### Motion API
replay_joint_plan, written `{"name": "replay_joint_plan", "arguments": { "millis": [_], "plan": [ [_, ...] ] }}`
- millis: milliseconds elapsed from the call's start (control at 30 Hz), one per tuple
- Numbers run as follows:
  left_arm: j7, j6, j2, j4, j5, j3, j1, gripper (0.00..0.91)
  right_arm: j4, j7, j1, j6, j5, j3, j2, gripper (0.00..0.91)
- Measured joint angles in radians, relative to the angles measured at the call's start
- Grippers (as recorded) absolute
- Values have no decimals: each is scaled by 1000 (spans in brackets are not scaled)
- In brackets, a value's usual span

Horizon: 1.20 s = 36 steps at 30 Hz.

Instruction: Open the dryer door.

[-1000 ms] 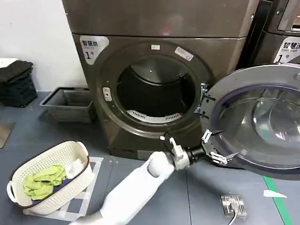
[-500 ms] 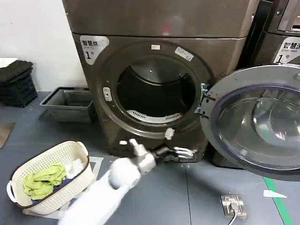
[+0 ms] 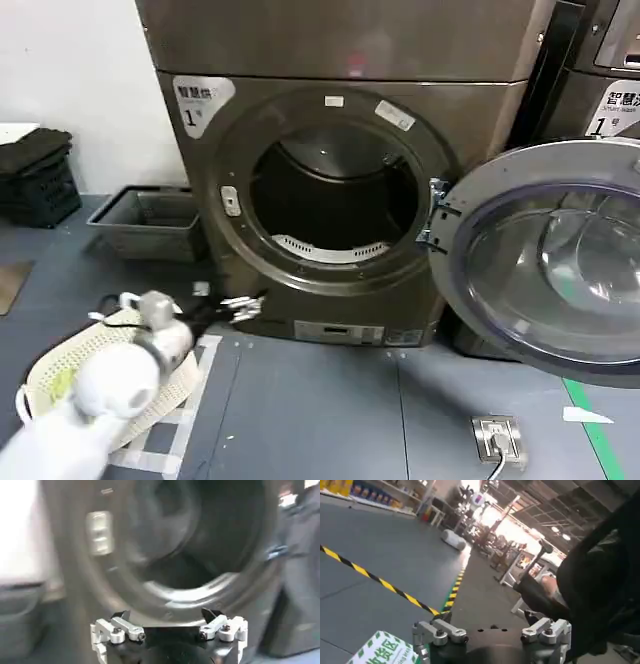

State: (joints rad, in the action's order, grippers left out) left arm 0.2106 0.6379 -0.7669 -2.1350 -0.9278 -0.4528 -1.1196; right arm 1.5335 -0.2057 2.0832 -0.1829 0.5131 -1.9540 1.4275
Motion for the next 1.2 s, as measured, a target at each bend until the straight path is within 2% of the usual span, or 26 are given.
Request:
{"name": "replay_joint_plan", "arguments": {
  "millis": [67, 233, 500, 567, 900, 1200],
  "plan": [
    [102, 51, 40, -18, -106, -42, -18, 907, 5, 1, 0, 0, 7, 0, 1, 907],
    [326, 99, 140, -43, -358, -136, -91, 907, 9, 2, -6, -11, 43, 0, 1, 907],
    [608, 99, 274, 7, -777, -193, -134, 907, 18, 12, -9, -20, 78, -7, 20, 907],
    [655, 99, 285, 23, -853, -197, -139, 907, 13, 4, -8, -1, 83, -7, 25, 907],
    [760, 98, 333, 102, -1033, -249, -193, 907, -2, 10, -6, 21, 86, -9, 39, 907],
    [781, 98, 333, 213, -1129, -307, -209, 907, -3, 10, -11, 35, 89, -3, 44, 907]
  ]
}}
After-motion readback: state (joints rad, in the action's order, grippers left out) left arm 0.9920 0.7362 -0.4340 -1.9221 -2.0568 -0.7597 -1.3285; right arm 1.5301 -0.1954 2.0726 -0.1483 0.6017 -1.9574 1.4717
